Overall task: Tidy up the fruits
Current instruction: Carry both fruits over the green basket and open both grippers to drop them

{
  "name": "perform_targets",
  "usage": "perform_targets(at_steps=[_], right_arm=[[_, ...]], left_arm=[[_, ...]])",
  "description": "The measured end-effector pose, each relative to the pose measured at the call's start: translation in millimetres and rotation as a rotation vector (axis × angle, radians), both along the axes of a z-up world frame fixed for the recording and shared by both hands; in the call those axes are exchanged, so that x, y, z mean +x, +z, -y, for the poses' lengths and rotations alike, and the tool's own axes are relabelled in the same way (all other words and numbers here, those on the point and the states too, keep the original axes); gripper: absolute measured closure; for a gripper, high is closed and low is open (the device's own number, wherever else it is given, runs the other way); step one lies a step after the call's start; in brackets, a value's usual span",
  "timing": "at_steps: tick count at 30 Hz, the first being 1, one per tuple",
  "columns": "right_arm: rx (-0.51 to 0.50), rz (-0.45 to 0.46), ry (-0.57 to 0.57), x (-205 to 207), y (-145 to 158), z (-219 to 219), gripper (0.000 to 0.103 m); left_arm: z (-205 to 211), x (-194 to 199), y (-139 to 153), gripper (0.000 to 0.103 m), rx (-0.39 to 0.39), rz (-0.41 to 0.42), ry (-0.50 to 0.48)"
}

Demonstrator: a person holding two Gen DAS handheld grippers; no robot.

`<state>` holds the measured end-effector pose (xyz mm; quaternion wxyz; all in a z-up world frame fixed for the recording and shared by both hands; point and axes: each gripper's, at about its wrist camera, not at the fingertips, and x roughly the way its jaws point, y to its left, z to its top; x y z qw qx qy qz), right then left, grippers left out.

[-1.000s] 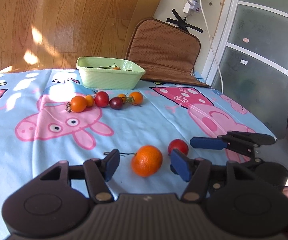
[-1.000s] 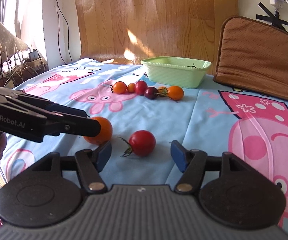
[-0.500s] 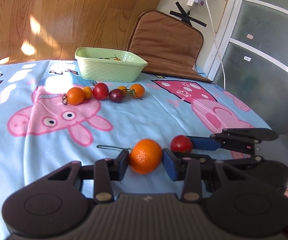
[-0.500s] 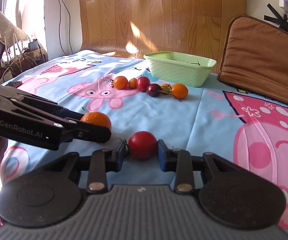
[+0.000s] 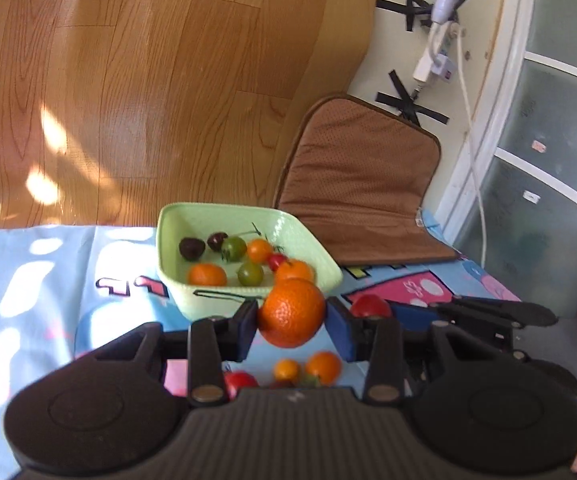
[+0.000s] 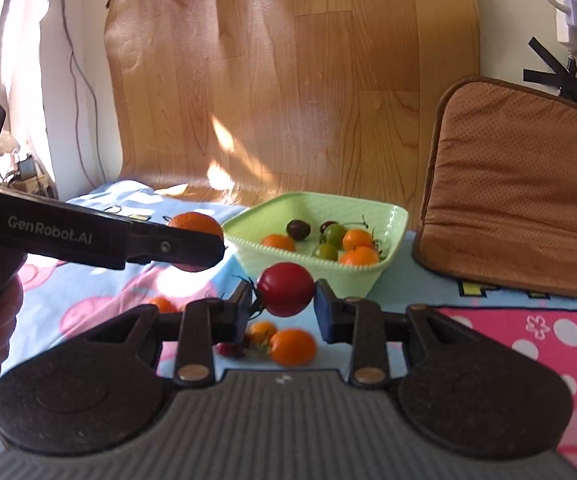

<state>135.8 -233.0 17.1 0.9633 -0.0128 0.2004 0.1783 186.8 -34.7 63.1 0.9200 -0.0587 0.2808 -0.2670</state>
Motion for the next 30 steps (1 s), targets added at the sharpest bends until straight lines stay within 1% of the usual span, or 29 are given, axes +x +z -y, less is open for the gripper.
perform_targets(at_steps=[1, 4, 7, 10, 11, 12, 13, 14, 17, 19, 21, 23, 26, 28, 30], right_arm=[[0.001, 0.004, -0.011, 13.0, 1.0, 0.8, 0.066], [-0.004, 0.003, -0.035, 49.8, -0.4, 0.7, 0.066], [-0.011, -0.013, -0.043, 77.1, -7.1, 0.0, 0.066], [-0.023, -0.035, -0.049, 93.1, -14.8, -1.8, 0.064], [-0.026, -0.036, -0.054, 96.0, -16.7, -2.4, 0.063], [-0.028, -0.037, -0.056, 97.9, -17.8, -3.0, 0.059], [-0.026, -0.032, -0.062, 96.9, -18.0, -2.5, 0.056], [-0.021, -0.022, -0.069, 93.9, -17.4, -1.4, 0.055], [0.004, 0.017, -0.082, 79.1, -9.9, 7.1, 0.056], [0.032, 0.023, -0.068, 66.2, -4.1, 12.9, 0.055], [0.056, 0.015, -0.022, 52.2, -1.0, 14.4, 0.054], [0.052, 0.001, 0.054, 36.3, -1.2, 9.3, 0.055], [0.002, -0.018, 0.159, 18.7, -7.9, -9.0, 0.055], [-0.061, -0.019, 0.215, 9.9, -14.5, -24.9, 0.055], [-0.143, -0.003, 0.253, 4.4, -20.6, -40.5, 0.055]], left_arm=[[1.3, 18.4, -0.7, 0.066, 0.002, -0.009, 0.018], [5.1, 57.3, -6.5, 0.066, 0.014, -0.032, 0.052], [11.0, 84.1, -15.1, 0.066, 0.045, -0.051, 0.075], [15.1, 101.3, -23.5, 0.065, 0.070, -0.066, 0.092], [15.9, 104.8, -26.4, 0.063, 0.076, -0.070, 0.098], [15.7, 107.8, -28.3, 0.060, 0.076, -0.073, 0.097], [14.9, 108.9, -29.2, 0.060, 0.072, -0.076, 0.102], [12.8, 108.9, -28.9, 0.060, 0.064, -0.076, 0.104], [1.8, 98.2, -20.8, 0.057, 0.029, -0.058, 0.101], [-9.7, 83.8, -14.3, 0.056, -0.001, -0.040, 0.092], [-27.2, 61.0, -10.9, 0.056, -0.034, -0.025, 0.092], [-43.5, 39.7, -12.8, 0.054, -0.060, -0.024, 0.098], [-62.6, 10.8, -24.2, 0.052, -0.072, -0.039, 0.116], [-68.8, -4.5, -34.0, 0.051, -0.045, -0.042, 0.125], [-67.8, -15.5, -44.5, 0.048, 0.002, -0.046, 0.109]])
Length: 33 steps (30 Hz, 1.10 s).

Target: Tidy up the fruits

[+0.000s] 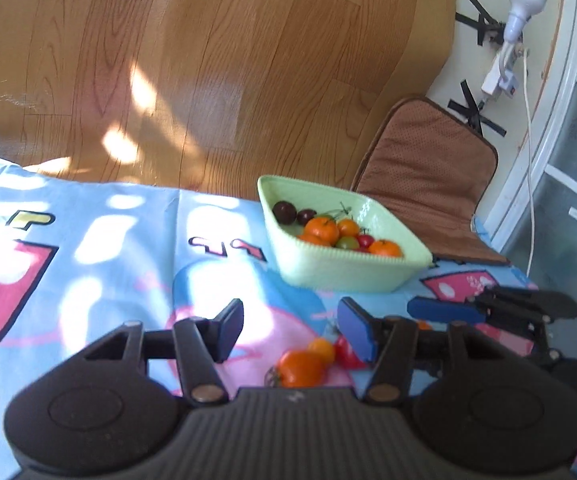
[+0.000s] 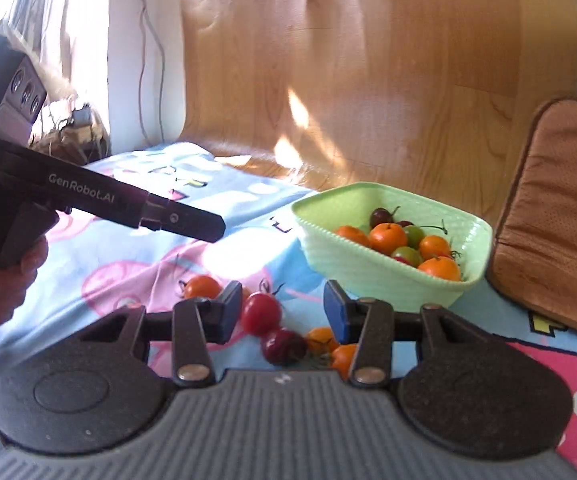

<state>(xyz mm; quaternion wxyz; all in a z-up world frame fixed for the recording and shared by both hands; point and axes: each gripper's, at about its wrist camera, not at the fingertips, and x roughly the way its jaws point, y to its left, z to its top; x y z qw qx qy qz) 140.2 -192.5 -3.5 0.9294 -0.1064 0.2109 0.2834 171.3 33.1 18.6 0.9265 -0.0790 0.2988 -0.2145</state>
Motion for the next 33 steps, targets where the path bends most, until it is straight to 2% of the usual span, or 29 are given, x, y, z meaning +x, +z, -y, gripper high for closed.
perform_targets(at_steps=[3, 7, 9, 10, 11, 12, 15, 20, 25, 30, 33], right_arm=[[-0.057, -0.012, 0.031, 5.9, -4.5, -14.5, 0.055], [-0.123, -0.044, 0.039, 20.4, -12.0, -25.3, 0.056], [-0.149, -0.061, 0.043, 26.8, -15.9, -28.3, 0.060], [-0.152, -0.065, 0.048, 27.8, -17.8, -27.9, 0.067], [-0.154, -0.052, 0.048, 25.6, -17.4, -28.4, 0.072], [-0.151, -0.052, 0.050, 23.1, -15.8, -28.1, 0.072], [-0.136, -0.019, 0.055, 4.9, -9.5, -27.5, 0.072], [-0.203, 0.067, 0.065, -48.3, -14.1, -32.8, 0.072], [-0.163, 0.011, 0.013, -87.6, -26.5, -16.9, 0.072], [-0.086, -0.019, -0.073, -112.8, -23.3, -1.0, 0.072], [-0.065, -0.032, -0.117, -126.1, -23.7, 6.1, 0.072]], left_arm=[[6.8, -8.6, -11.1, 0.048, 0.045, -0.012, -0.045], [13.3, -6.7, -17.4, 0.048, 0.061, -0.019, -0.084], [14.4, -1.9, -22.3, 0.056, 0.061, -0.039, -0.089], [14.3, 0.2, -26.0, 0.059, 0.057, -0.056, -0.086], [12.8, 0.3, -25.2, 0.067, 0.051, -0.054, -0.080], [10.4, 0.1, -24.8, 0.067, 0.034, -0.064, -0.085], [6.2, -10.7, -23.0, 0.067, 0.013, -0.073, -0.081], [10.1, -52.6, -24.1, 0.067, 0.017, -0.065, -0.119], [20.5, -91.8, -23.1, 0.067, 0.008, -0.047, -0.155], [46.1, -117.7, -20.5, 0.069, 0.050, -0.010, -0.209], [54.2, -126.5, -20.3, 0.069, 0.046, -0.006, -0.230]])
